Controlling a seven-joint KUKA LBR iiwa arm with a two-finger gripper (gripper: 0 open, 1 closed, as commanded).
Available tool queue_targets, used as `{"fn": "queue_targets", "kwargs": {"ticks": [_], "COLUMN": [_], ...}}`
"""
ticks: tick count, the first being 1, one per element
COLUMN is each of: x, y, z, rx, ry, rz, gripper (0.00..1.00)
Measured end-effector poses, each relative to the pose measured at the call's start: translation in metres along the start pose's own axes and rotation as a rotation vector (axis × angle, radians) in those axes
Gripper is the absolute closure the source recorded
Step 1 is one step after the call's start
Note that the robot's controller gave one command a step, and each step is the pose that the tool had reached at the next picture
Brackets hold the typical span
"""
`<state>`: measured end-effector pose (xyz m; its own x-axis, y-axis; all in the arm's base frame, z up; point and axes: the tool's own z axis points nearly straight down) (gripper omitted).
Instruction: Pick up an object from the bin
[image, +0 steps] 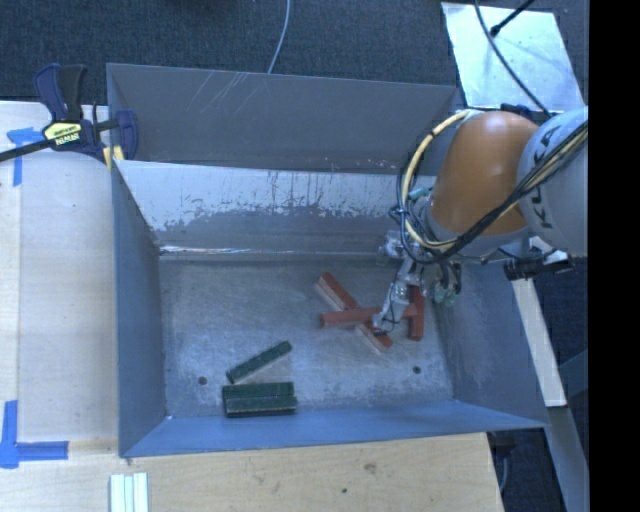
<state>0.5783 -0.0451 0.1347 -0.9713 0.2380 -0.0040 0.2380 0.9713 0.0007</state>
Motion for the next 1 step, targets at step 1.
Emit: {"fn": "queue_targets", "kwargs": {"ticks": [1], "x": [-0.0016], "y": [0.0089], "z": [0.0565], "rx": [0.000], "ry": [0.006], "rz": [0.084], "gripper": [0.00]}}
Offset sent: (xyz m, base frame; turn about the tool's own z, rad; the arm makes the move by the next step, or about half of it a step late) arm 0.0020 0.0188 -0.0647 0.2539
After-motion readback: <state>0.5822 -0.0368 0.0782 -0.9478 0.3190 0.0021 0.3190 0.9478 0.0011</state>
